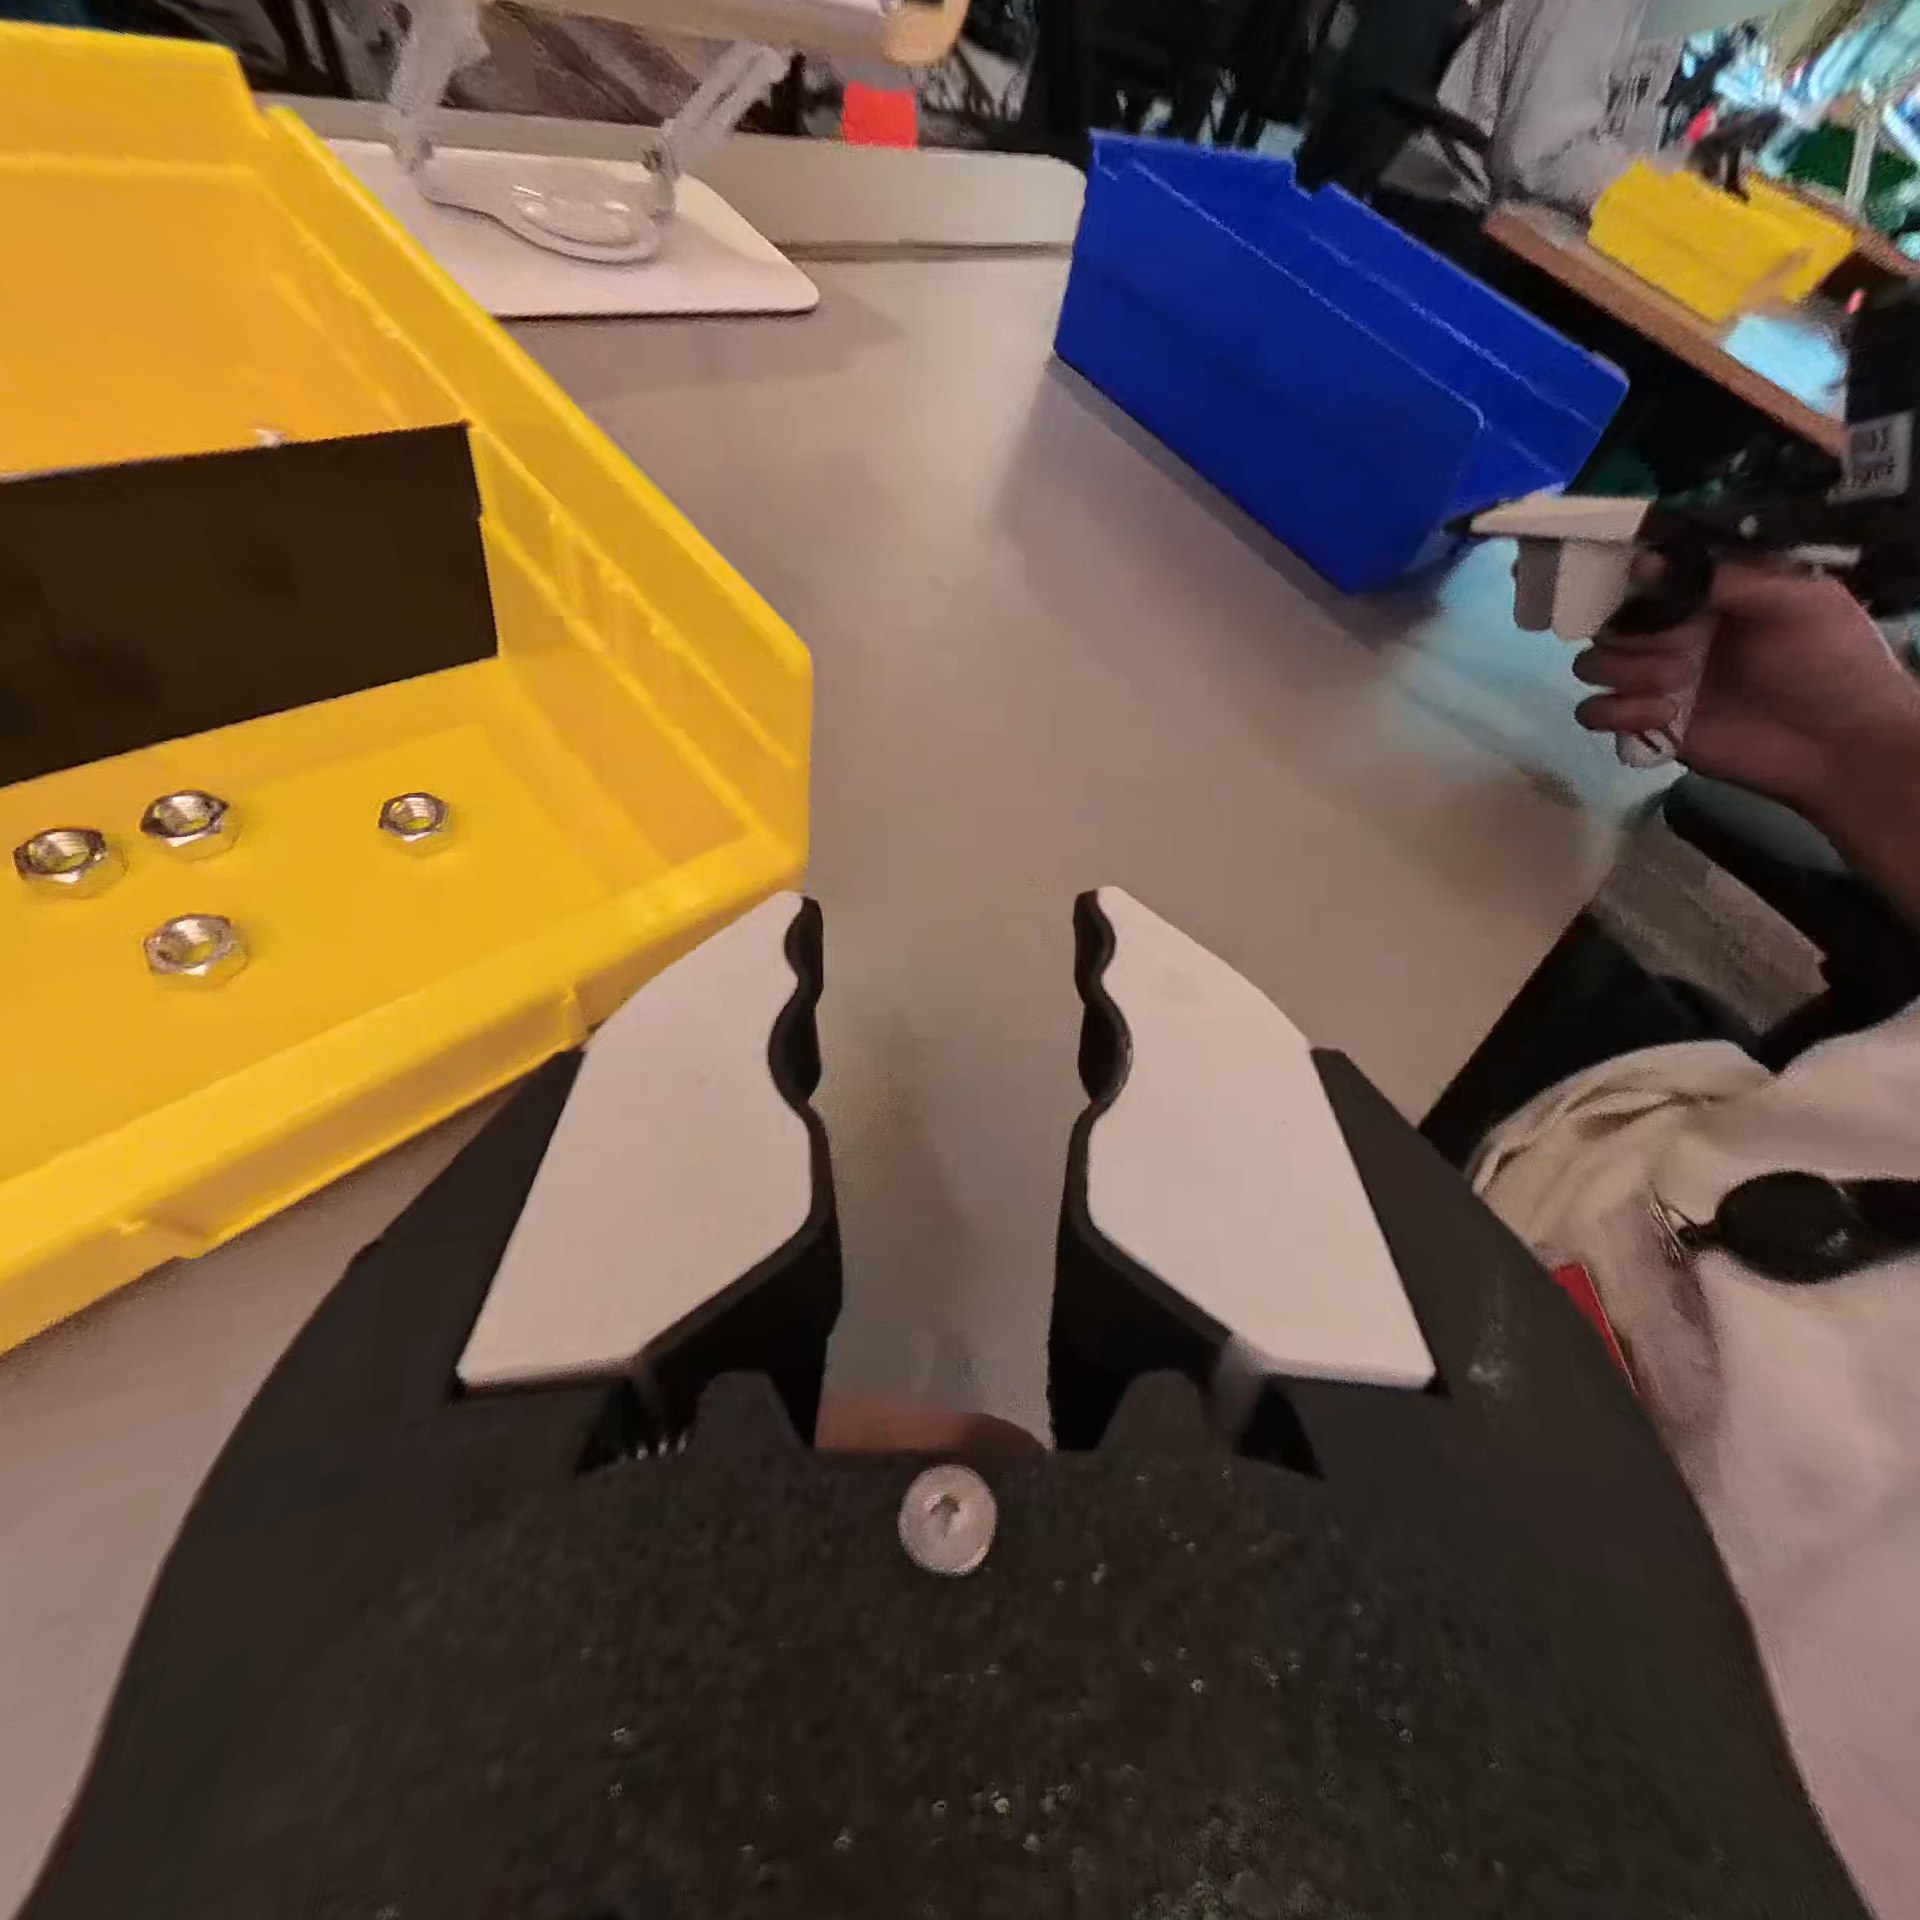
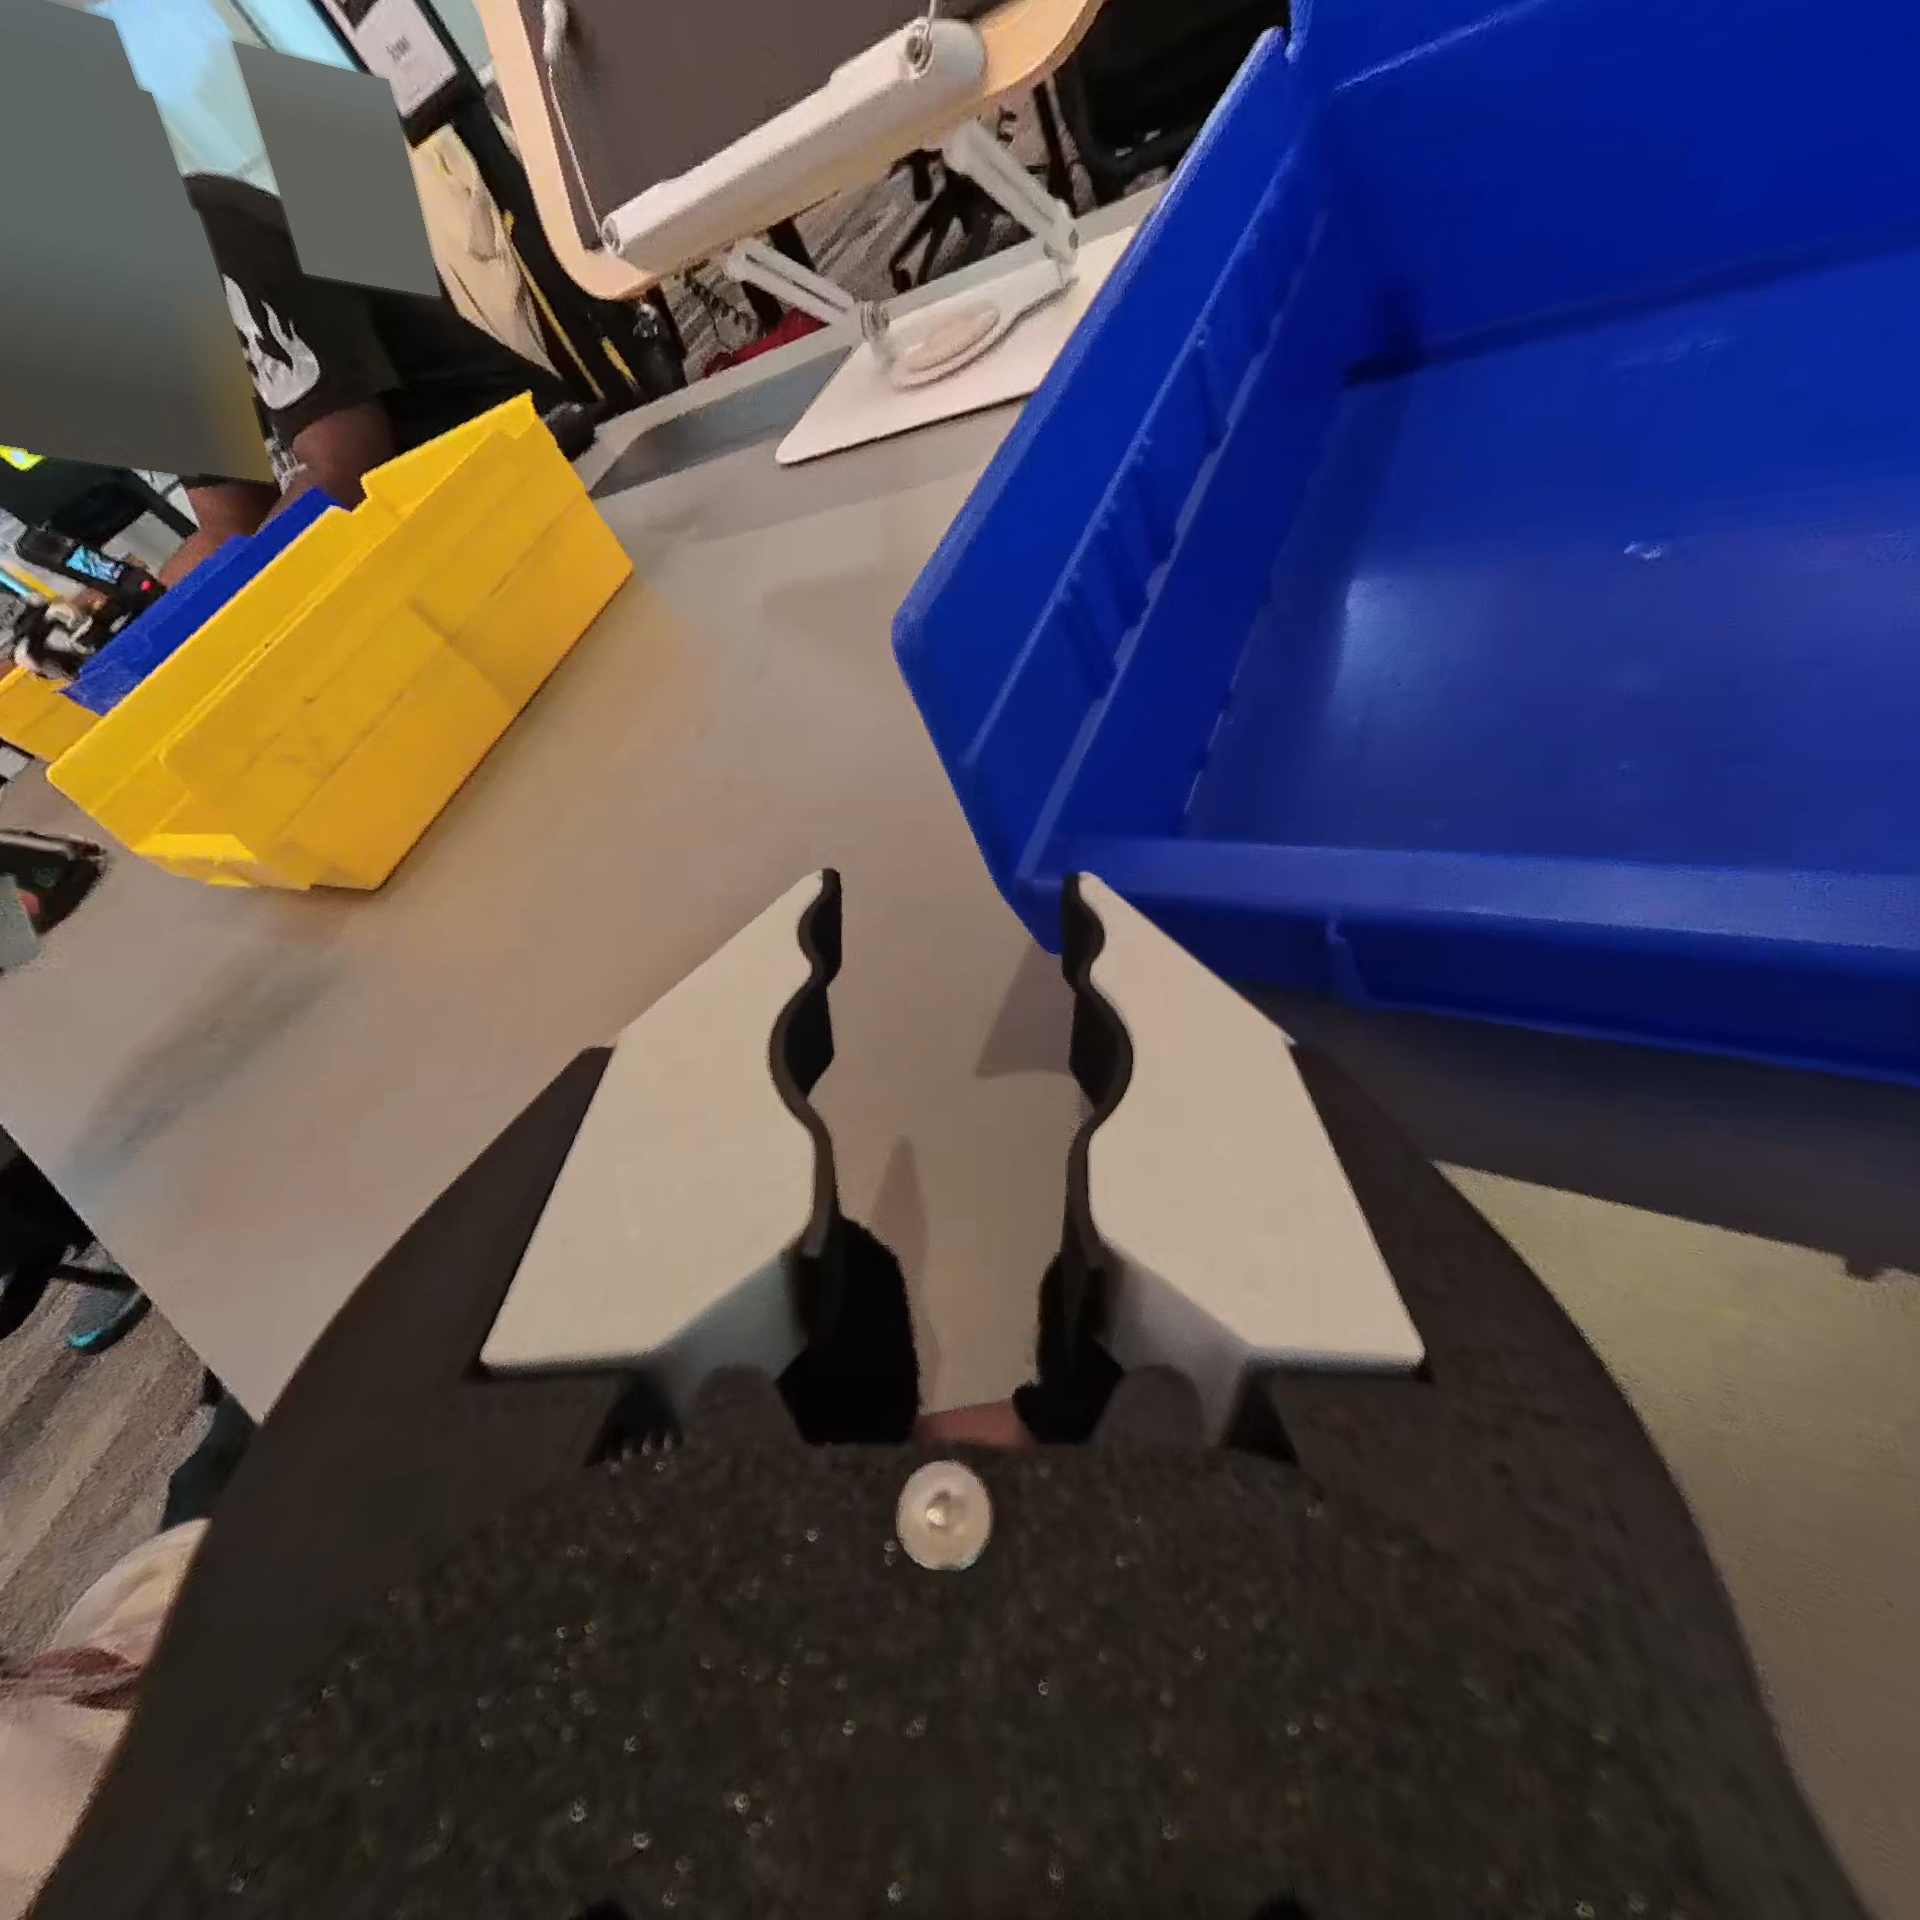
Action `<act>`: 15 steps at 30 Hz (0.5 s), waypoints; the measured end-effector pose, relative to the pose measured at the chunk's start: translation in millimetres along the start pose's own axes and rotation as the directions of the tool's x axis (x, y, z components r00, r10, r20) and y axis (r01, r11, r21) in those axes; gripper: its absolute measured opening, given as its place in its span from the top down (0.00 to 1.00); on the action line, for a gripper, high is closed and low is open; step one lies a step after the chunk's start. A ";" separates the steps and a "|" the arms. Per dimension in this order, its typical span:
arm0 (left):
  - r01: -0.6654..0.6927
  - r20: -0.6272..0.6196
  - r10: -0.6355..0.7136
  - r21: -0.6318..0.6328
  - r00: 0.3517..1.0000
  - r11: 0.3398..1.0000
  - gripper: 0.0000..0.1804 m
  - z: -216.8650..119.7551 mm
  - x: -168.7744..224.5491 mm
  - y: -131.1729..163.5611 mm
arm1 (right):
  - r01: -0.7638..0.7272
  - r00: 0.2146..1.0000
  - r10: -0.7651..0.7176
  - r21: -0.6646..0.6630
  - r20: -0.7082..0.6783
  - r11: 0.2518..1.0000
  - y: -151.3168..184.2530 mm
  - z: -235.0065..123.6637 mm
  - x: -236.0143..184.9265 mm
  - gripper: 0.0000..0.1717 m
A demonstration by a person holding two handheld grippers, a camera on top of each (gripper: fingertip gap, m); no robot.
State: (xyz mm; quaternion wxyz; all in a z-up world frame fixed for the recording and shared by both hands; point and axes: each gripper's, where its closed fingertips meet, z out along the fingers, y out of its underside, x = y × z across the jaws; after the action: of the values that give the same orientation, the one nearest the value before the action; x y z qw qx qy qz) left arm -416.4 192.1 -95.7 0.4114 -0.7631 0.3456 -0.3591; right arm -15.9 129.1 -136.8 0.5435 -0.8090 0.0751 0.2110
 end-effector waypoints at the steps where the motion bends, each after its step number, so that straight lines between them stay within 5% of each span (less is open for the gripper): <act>1: -0.022 -0.014 0.022 -0.028 1.000 0.999 0.73 -1.9 2.7 -1.5 | -0.006 1.000 0.006 0.012 0.000 1.000 -2.1 -1.4 0.3 0.75; 9: -0.171 -0.160 0.121 -0.358 0.980 0.918 0.74 -17.2 12.5 -19.8 | -0.019 0.998 0.017 0.027 0.061 0.999 -5.4 -3.4 -8.3 0.75; 15: -0.023 -0.005 0.026 -0.655 1.000 0.755 0.69 -11.4 -45.1 -60.5 | -0.075 0.955 0.093 -0.074 0.282 0.994 11.7 2.8 -52.2 0.75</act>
State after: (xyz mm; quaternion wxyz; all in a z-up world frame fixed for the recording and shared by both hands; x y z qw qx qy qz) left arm -434.5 250.5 -50.0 0.1242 -0.8550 0.4582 -0.2086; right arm -67.6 121.4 -125.5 0.5136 -0.7828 0.0235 0.3506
